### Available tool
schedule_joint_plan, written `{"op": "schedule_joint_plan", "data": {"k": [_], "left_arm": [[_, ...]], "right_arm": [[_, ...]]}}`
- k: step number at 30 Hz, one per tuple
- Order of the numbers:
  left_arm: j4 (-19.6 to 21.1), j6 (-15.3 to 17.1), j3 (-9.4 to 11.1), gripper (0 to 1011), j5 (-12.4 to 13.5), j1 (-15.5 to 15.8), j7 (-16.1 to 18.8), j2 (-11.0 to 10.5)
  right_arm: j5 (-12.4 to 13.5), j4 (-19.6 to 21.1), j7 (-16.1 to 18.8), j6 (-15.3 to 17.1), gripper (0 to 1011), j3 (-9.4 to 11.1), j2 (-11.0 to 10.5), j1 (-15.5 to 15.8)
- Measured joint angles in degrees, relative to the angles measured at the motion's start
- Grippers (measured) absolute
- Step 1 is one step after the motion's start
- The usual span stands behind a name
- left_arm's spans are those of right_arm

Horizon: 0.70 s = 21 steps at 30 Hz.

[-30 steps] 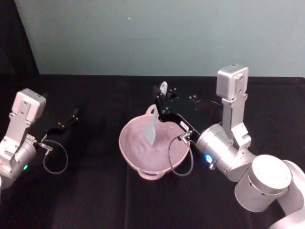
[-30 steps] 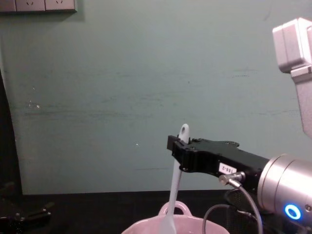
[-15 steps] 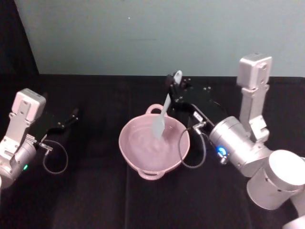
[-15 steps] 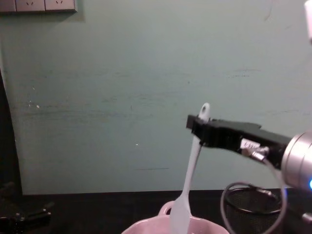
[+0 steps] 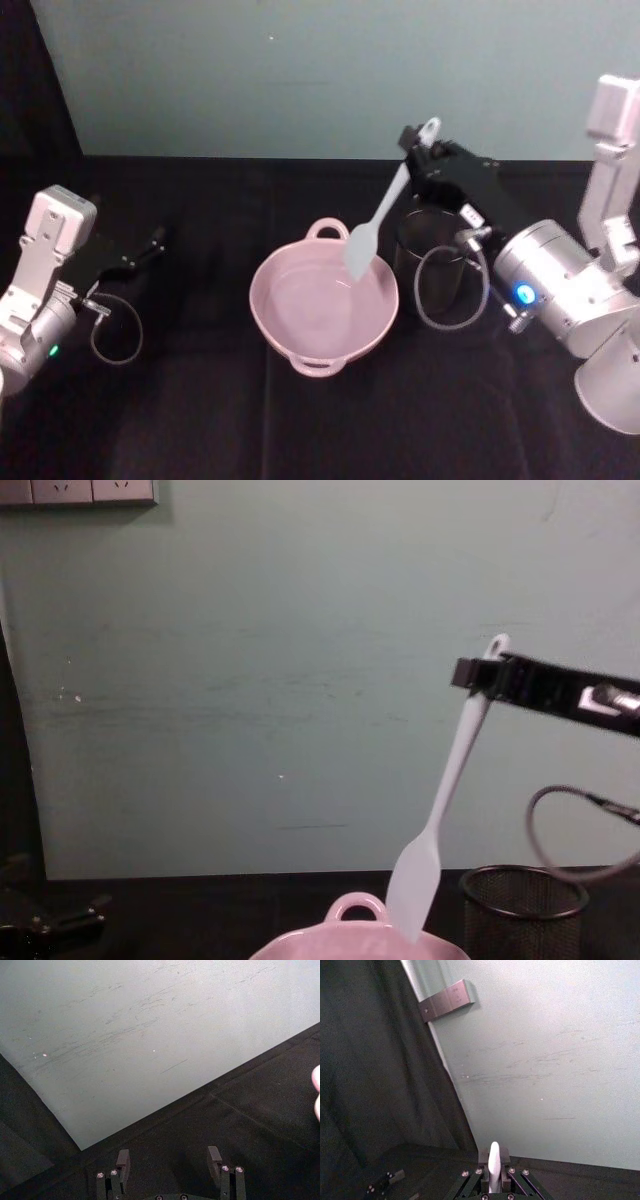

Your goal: Use the one hand to pick up the spoon and stir the clear water in the bowl.

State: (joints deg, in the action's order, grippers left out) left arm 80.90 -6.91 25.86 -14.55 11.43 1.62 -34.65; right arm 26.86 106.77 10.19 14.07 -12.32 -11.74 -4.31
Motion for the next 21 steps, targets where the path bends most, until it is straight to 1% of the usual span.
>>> {"op": "schedule_joint_plan", "data": {"k": [2, 3, 10, 16, 21], "left_arm": [[0.0, 0.0, 0.0, 1011, 0.0, 0.0, 0.0, 0.0], [0.0, 0.0, 0.0, 1011, 0.0, 0.0, 0.0, 0.0], [0.0, 0.0, 0.0, 1011, 0.0, 0.0, 0.0, 0.0], [0.0, 0.0, 0.0, 1012, 0.0, 0.0, 0.0, 0.0], [0.0, 0.0, 0.0, 1011, 0.0, 0.0, 0.0, 0.0]], "right_arm": [[1.0, 0.8, -0.5, 0.9, 127, 0.6, 0.0, 0.2], [1.9, 1.4, -1.1, 1.6, 127, 1.2, 0.0, 0.3], [4.2, 3.5, -3.8, 2.2, 126, 3.3, 0.1, 0.7], [4.6, 4.1, -6.9, 1.1, 127, 4.7, 0.4, 1.1], [4.4, 2.9, -9.4, -0.5, 127, 5.6, 1.2, 0.9]]}}
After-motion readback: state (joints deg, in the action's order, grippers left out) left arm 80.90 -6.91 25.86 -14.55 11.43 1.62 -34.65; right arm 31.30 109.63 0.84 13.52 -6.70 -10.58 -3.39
